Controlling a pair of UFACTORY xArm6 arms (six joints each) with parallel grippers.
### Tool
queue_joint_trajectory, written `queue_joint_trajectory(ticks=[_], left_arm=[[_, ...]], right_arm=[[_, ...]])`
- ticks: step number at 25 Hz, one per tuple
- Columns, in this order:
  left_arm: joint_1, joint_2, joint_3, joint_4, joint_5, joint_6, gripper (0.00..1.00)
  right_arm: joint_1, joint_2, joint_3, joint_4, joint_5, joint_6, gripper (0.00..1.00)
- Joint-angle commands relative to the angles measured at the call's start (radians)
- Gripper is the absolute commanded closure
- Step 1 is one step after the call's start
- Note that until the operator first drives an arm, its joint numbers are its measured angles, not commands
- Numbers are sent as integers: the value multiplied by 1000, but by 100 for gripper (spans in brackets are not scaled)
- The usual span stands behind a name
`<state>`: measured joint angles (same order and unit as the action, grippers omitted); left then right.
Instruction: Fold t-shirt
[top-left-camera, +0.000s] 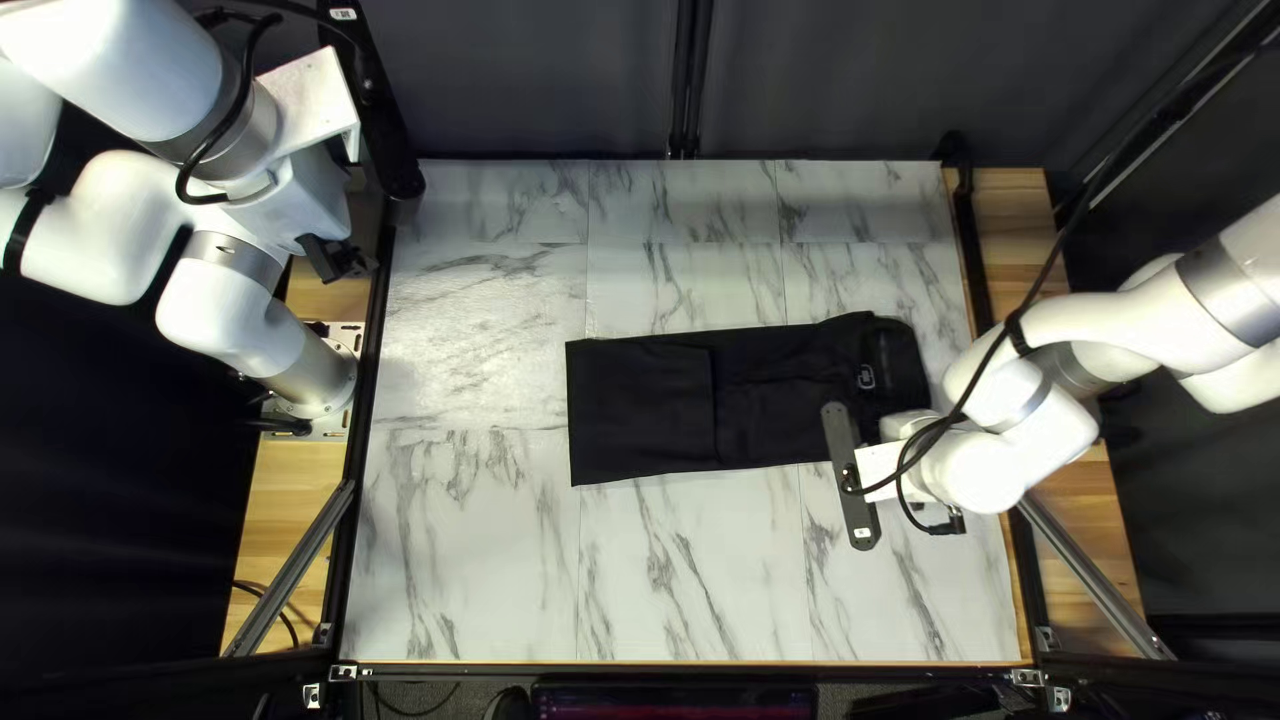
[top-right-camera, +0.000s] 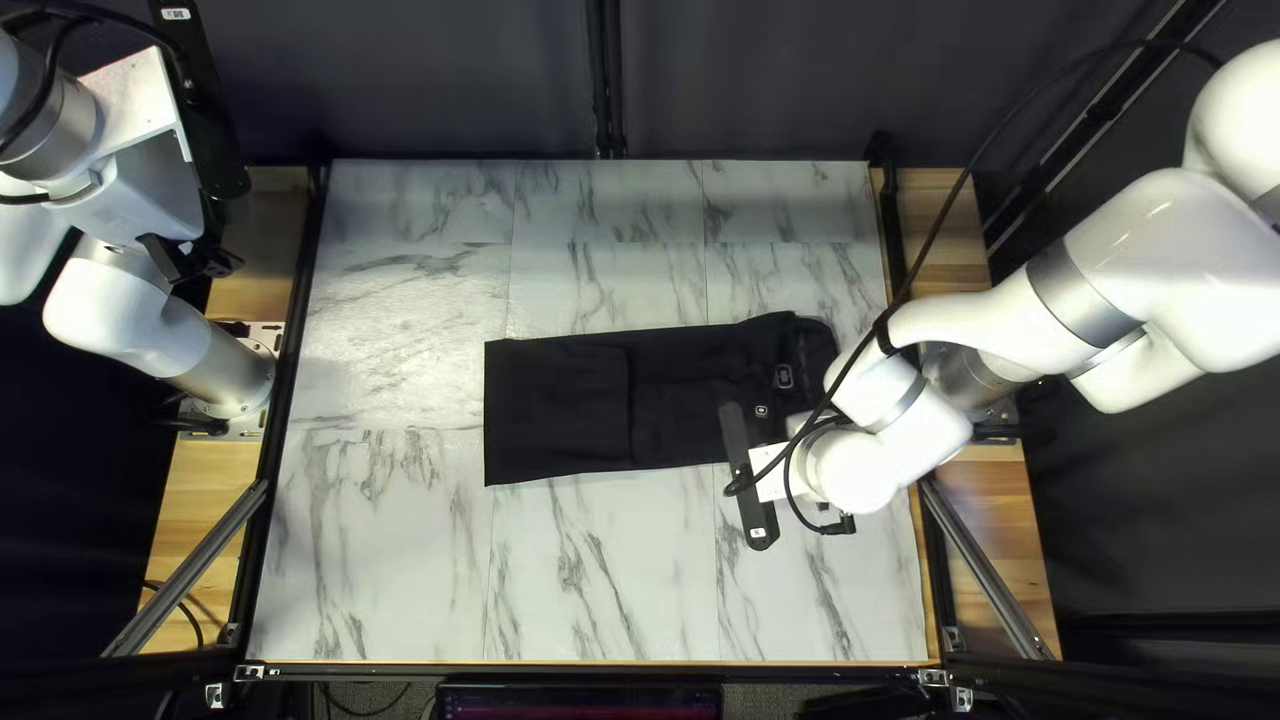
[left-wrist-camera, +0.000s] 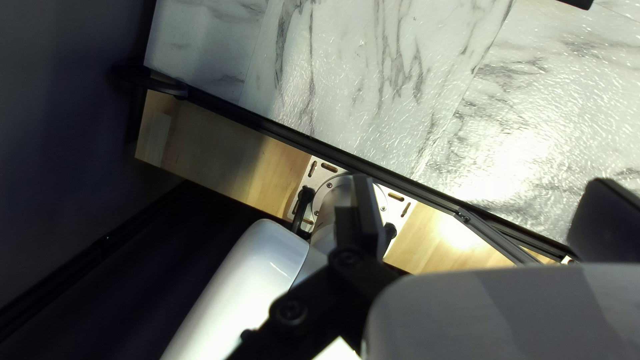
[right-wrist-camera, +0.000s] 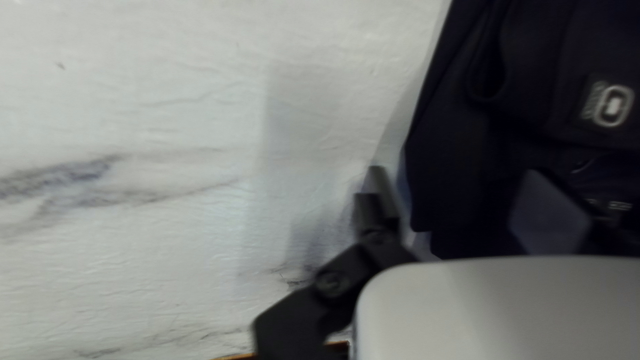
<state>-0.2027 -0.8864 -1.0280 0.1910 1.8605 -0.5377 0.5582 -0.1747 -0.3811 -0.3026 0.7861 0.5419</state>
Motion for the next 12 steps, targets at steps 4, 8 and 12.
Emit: queue_joint_trajectory(ticks=[4, 8, 12], left_arm=[[0, 0, 0, 0, 0, 0, 0], [0, 0, 0, 0, 0, 0, 0], [0, 0, 0, 0, 0, 0, 0]], right_arm=[[-40, 45, -101, -41, 55, -38, 100], [-64, 94, -160, -69, 63, -58, 100], [-52, 115, -185, -78, 75, -54, 100]])
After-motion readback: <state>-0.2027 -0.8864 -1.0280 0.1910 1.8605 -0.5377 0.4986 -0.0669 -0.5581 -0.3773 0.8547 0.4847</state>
